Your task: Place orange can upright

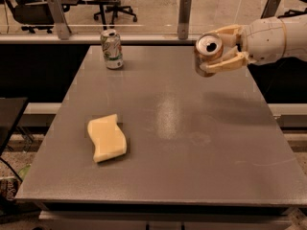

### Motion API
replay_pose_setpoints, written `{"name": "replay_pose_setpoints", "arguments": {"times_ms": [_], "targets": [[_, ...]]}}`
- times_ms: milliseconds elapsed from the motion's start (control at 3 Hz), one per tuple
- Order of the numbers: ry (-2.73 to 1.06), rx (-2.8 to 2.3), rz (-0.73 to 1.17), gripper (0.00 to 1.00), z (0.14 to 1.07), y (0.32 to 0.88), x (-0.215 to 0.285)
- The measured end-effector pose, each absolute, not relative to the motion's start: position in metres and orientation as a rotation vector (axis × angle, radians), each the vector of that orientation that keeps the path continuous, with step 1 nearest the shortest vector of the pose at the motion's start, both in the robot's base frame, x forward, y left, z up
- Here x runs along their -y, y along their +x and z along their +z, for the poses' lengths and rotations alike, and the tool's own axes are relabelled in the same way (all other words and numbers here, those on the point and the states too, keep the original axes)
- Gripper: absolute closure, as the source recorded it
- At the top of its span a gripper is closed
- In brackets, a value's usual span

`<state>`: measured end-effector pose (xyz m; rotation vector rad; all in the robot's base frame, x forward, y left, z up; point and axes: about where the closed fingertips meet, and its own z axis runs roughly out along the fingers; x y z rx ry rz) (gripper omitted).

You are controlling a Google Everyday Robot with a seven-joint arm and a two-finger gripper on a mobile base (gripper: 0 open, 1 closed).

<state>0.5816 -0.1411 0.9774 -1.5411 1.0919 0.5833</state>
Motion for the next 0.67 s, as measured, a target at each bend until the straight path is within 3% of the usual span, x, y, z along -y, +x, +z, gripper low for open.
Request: {"name": "replay_pose_setpoints", "arguments": {"times_ms": [667], "targets": [[-1.445, -1.261, 0.639, 1.00, 0.953, 0.573, 0.151]]}}
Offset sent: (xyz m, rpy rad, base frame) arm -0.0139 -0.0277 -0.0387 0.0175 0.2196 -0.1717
